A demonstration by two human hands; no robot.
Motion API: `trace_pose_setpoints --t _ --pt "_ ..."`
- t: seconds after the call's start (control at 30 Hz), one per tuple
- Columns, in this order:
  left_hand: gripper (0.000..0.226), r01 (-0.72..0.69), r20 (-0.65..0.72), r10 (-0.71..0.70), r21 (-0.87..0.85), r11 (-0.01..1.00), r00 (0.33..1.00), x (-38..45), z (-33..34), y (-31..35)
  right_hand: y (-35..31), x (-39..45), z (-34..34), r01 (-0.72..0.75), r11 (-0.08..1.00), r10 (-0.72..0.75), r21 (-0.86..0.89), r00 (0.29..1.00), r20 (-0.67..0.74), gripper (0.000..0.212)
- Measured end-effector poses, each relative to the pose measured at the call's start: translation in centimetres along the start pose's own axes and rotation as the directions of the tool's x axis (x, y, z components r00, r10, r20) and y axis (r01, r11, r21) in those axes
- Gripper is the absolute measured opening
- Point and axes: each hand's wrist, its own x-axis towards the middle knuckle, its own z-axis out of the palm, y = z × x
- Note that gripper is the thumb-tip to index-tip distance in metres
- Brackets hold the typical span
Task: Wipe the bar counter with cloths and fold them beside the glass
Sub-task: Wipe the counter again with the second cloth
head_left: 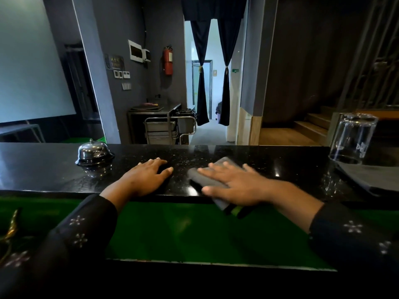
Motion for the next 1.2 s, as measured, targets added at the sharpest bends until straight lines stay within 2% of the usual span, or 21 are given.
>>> trace_pose_setpoints --t 0.1,0.2,0.3,0.37,0.47,0.53,0.6,0.67,0.73,0.8,0.9,1.0,1.07,1.2 --pt "0.059 -0.013 -0.002 0.013 0.01 1.0 1.0 -0.1 0.2 -0.2 6.0 -0.4 -0.6 -0.213 0.977 0.214 0.02 0.977 -0.009 0.062" --pt "0.059 -0.016 -0.016 0.016 0.012 1.0 1.0 0.1 0.3 -0.2 10.7 0.8 -1.3 -0.454 0.891 0.454 0.034 0.891 -0.012 0.066" --pt "0.058 -0.013 -0.024 0.013 0.004 1.0 1.0 0.3 0.4 -0.2 9.0 3.5 -1.8 -0.574 0.818 0.575 0.044 0.818 -0.021 0.067" --pt "0.056 -0.01 -0.036 0.01 -0.015 1.0 0.999 0.4 0.2 -0.1 4.9 6.1 -1.6 -0.535 0.843 0.537 0.045 0.843 -0.041 0.068" --pt "0.053 -0.008 -0.026 0.006 -0.057 0.998 1.0 0.3 -0.1 -0.1 -2.8 9.5 -0.2 -0.339 0.941 0.339 0.013 0.94 -0.048 0.067" --pt "0.05 -0.025 -0.025 0.023 -0.106 0.994 0.999 0.1 -0.2 -0.3 -6.2 10.0 0.7 -0.226 0.974 0.225 -0.009 0.974 -0.031 0.066" --pt "0.048 -0.043 -0.044 0.034 -0.214 0.976 0.998 0.0 -0.6 -0.7 -6.6 8.9 1.0 -0.13 0.991 0.13 -0.025 0.991 -0.03 0.064" --pt "0.051 -0.062 -0.062 0.048 -0.241 0.969 0.997 -0.5 -1.6 -2.0 -4.7 6.8 1.0 -0.059 0.998 0.058 -0.03 0.998 -0.024 0.06" --pt "0.057 -0.062 -0.066 0.056 -0.104 0.993 0.996 -0.7 -2.8 -4.7 -1.8 5.6 0.4 -0.109 0.994 0.108 -0.022 0.994 -0.021 0.06" --pt "0.06 -0.005 -0.068 0.005 -0.007 1.0 0.998 -1.0 -3.5 -7.8 0.8 5.7 -0.3 -0.252 0.967 0.252 -0.025 0.968 -0.01 0.061" --pt "0.061 0.062 -0.09 -0.065 -0.032 0.998 0.994 -1.3 -3.3 -10.6 1.7 8.4 -0.8 -0.415 0.91 0.415 0.009 0.91 0.012 0.067" --pt "0.059 0.072 -0.128 -0.076 -0.034 0.997 0.989 -1.0 -2.6 -11.2 -1.1 13.0 -0.9 -0.473 0.88 0.474 0.043 0.881 0.0 0.081" --pt "0.055 0.079 -0.146 -0.085 -0.052 0.996 0.986 -0.8 -2.6 -11.2 -4.6 15.9 -0.6 -0.412 0.91 0.413 0.046 0.911 -0.003 0.094" --pt "0.039 0.052 -0.209 -0.082 -0.145 0.988 0.974 -1.3 -2.8 -11.7 -15.0 17.9 1.2 -0.126 0.992 0.126 -0.011 0.992 0.019 0.071"
